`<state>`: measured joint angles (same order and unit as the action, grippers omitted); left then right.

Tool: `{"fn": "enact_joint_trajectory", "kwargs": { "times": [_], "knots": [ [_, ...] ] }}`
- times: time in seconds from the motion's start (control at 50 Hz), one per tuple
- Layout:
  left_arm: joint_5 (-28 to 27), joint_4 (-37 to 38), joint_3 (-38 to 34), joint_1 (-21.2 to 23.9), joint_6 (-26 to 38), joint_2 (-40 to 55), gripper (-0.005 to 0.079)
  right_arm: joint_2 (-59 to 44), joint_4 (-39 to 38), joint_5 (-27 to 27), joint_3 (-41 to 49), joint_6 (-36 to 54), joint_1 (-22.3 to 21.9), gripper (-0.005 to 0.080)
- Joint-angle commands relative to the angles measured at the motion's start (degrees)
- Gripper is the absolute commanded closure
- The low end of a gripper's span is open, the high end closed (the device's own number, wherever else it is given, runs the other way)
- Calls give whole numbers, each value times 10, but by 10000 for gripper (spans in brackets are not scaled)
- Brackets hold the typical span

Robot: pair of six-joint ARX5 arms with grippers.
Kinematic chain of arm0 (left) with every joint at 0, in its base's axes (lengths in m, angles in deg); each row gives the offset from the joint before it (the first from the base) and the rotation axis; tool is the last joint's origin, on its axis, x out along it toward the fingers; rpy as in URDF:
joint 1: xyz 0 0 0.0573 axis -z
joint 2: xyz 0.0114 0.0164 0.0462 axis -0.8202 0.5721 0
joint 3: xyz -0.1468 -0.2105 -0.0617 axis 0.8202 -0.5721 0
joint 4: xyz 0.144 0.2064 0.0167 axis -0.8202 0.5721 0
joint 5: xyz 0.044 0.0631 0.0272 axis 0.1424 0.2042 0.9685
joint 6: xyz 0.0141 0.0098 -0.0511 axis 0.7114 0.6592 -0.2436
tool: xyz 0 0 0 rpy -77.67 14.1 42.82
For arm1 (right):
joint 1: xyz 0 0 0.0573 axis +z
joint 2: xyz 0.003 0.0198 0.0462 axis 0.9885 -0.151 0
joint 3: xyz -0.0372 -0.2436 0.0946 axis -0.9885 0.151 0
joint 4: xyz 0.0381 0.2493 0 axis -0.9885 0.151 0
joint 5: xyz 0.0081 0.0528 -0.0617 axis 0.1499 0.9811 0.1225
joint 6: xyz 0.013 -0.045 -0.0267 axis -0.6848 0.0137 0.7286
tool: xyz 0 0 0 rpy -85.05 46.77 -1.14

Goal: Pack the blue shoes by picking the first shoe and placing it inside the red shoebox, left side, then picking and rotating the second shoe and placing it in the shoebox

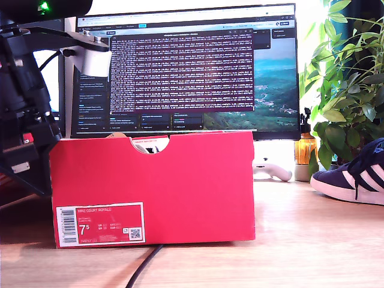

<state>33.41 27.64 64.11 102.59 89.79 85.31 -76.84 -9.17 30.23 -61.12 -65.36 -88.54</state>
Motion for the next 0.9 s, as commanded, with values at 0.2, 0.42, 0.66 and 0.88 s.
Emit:
{"fn": "enact_joint_trajectory", "kwargs": {
  "times": [0.2,0.42,0.66,0.88],
  "knots": [
    [-3,-6,6,0,-4,6,759,-5,13,-9,18,-9,-7,761],
    [-3,-6,6,0,-4,6,759,-4,23,-12,9,87,-2,761],
    [-3,-6,6,0,-4,6,759,-4,35,-13,-42,267,5,761],
    [-3,-6,6,0,-4,6,759,-4,82,30,-117,426,5,762]
  ]
}}
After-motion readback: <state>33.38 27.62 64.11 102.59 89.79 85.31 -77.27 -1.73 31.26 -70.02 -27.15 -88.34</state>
